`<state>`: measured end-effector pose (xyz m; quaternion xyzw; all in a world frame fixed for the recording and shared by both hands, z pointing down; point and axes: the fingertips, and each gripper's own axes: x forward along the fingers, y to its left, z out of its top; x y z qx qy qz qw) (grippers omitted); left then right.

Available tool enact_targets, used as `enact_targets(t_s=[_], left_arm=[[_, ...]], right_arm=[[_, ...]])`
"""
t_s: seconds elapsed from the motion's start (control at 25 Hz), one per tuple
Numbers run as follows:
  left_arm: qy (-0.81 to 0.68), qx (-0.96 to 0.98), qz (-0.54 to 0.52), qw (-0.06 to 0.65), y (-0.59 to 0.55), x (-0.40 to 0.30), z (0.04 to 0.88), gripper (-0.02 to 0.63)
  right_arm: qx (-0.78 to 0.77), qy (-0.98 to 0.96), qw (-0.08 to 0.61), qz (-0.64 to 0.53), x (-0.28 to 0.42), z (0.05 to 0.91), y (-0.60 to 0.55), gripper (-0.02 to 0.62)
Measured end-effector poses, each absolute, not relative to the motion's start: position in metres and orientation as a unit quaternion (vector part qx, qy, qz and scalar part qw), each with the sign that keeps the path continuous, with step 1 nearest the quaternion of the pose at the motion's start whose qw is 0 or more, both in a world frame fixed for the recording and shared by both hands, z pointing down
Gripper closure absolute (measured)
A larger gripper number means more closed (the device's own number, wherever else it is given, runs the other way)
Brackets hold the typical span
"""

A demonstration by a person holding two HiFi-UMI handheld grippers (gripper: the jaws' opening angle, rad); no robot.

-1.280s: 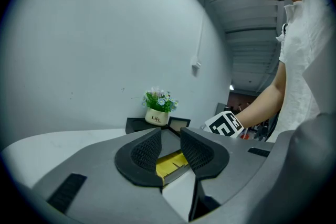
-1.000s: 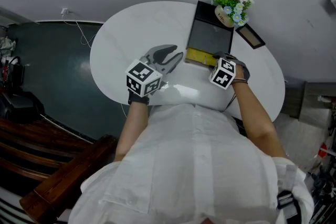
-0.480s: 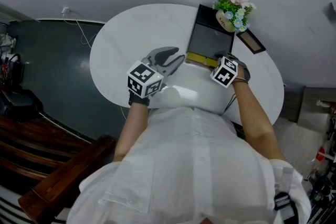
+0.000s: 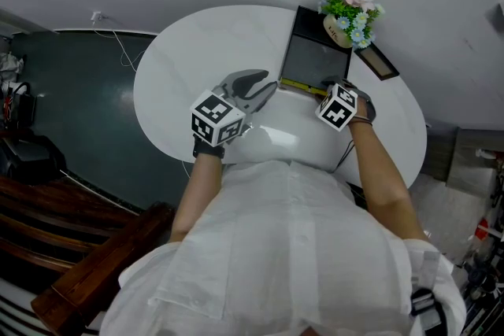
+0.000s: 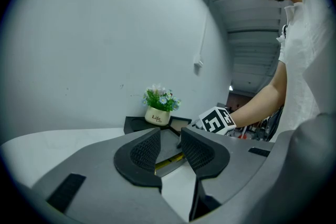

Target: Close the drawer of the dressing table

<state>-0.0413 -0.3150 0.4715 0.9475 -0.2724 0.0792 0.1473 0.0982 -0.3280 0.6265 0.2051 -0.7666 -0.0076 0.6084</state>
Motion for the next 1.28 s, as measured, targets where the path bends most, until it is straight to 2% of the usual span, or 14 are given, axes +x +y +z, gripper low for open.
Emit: enact_targets(t_s=[0.32, 0.8, 0.92, 1.08, 1.28], left_arm=[[-0.27, 0.948, 0.081, 0.145, -0.314, -0.039, 0.47, 0.488], [-0.278, 0.947, 0.07, 0.147, -0.312, -0.042, 0.465, 0.488], [-0.284, 0.945, 0.061, 0.148, -0.311, -0.046, 0.461, 0.488], [-0.293, 0.943, 0.054, 0.146, -0.313, -0.048, 0.459, 0.488], [-0.291, 0.946, 0.045, 0.136, -0.314, -0.039, 0.452, 0.488]], right_arm=[[0.232, -0.766, 0.6, -0.012, 0.101, 0.624, -0.335, 0.495], [0.242, -0.771, 0.589, 0.017, 0.101, 0.624, -0.337, 0.494], [0.273, -0.79, 0.545, 0.075, 0.103, 0.613, -0.334, 0.494], [0.339, -0.815, 0.453, 0.129, 0.108, 0.586, -0.335, 0.494], [0.423, -0.838, 0.276, 0.208, 0.12, 0.541, -0.331, 0.502]])
